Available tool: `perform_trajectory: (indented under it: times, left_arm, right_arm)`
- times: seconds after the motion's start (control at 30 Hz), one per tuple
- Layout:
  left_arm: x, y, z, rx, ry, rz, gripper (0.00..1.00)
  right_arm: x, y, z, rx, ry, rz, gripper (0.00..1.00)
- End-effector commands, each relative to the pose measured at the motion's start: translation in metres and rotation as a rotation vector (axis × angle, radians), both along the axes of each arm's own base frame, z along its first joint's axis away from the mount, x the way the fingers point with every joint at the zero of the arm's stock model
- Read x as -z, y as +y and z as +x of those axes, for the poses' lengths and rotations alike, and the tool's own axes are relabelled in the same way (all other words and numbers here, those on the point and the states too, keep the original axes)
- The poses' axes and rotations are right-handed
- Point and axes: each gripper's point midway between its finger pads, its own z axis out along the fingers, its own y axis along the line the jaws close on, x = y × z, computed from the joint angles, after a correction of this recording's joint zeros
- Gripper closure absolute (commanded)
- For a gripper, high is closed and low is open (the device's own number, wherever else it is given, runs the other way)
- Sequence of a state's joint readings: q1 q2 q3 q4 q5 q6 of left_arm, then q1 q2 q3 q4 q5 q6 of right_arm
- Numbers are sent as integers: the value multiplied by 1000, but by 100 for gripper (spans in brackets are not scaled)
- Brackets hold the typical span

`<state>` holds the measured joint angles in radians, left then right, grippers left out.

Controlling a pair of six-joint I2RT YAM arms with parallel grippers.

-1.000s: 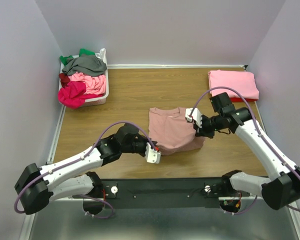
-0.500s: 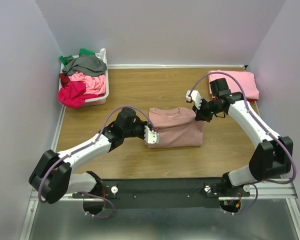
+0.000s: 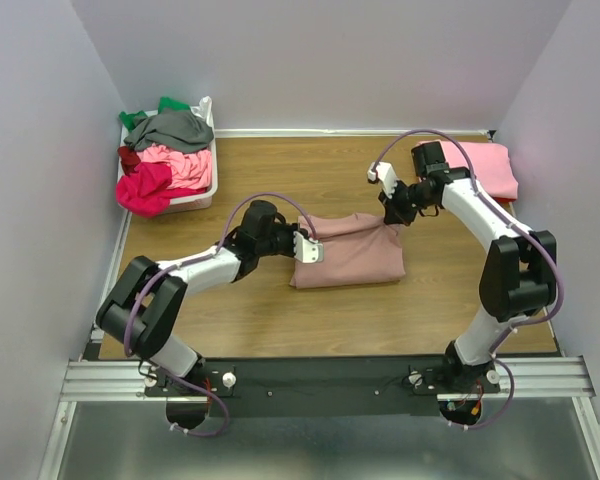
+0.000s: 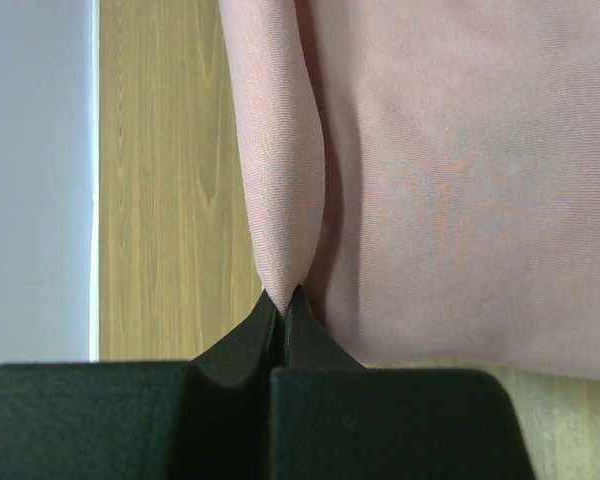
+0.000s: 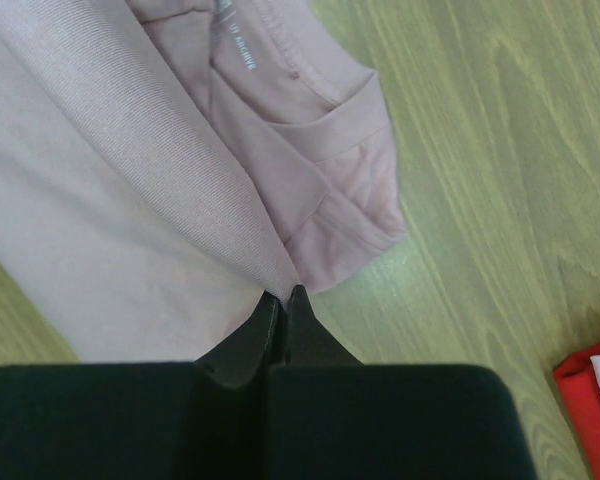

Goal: Fold and stack the t-shirts
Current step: Fold the tshirt

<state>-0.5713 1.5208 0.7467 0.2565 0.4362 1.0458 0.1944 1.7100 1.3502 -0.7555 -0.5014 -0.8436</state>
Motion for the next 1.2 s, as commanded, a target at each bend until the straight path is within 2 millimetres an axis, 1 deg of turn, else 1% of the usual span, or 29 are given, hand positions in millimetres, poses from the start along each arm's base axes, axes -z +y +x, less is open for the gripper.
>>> perform_trajectory:
  times: [0.0,0.1,0.13,0.33,0.37,0.53,0.67,0.93,1.17]
  left_arm:
    - [-16,-3,27,-63,-78,-43,100]
    - [-12,-4,37,-84,-75,-33,100]
    - [-7,-3,41,-99,-69,-22,100]
    - [-14,-5,56,-141,-104,-43,100]
    - [-14,-5,57,-144,-104,-42,100]
    - [-7,-5,65,-172,-90,-35,100]
    - [-10,-4,72,-207,-95,-44,100]
    - [-16,-6,90,-257,-112,-60,100]
    - [-17,-11,105,-281,-124,-57,100]
  right_arm:
    - [-4,-2,30,76,-53,14,99]
    - [4,-5,38,109,-50,8,100]
    - [5,-8,40,122,-50,1,100]
    - [12,-18,51,197,-65,2,100]
    - [14,-18,50,201,-60,2,100]
    - [18,-20,56,235,-69,9,100]
    - [22,-19,62,256,-66,14,100]
    - [16,-19,74,307,-100,34,100]
    - [17,-23,85,357,-127,34,99]
